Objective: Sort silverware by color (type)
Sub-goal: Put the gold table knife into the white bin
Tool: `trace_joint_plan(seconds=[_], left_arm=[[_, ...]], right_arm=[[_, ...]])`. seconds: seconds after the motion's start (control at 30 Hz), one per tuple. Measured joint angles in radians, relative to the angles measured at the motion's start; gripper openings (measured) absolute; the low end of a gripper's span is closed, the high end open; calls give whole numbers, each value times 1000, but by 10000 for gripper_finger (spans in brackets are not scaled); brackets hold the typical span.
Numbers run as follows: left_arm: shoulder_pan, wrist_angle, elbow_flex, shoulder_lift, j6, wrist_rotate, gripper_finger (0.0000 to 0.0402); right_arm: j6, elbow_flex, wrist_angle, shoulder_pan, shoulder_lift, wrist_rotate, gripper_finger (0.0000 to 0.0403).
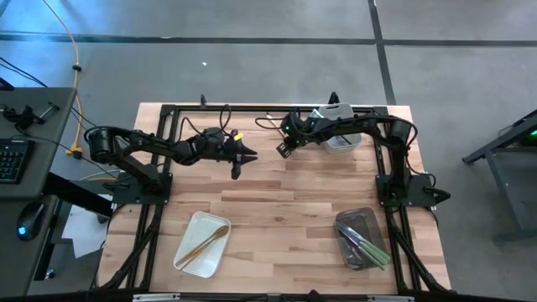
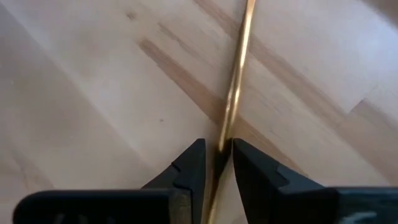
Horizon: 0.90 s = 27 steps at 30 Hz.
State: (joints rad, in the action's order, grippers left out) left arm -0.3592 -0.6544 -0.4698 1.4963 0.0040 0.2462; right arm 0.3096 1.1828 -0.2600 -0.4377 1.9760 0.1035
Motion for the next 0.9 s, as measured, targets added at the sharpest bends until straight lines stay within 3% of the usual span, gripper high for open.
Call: trace_joint_plan(seconds=[0.2,0.47,0.73,0.9], left_arm=[[-17,-114,71,0,-33,-2,32],[-70,-309,211,-10,-145,-8,3],[-71,-340,252,-10,-159,-56,1],[-70,-341,271,-10,-204,-111,0]], right_arm=[[23,3,2,17,18,2,65],[134,4,-27,84,20,26,7],[405,3,-41,212,21,32,4],[680,2,-43,320,22,73,5]])
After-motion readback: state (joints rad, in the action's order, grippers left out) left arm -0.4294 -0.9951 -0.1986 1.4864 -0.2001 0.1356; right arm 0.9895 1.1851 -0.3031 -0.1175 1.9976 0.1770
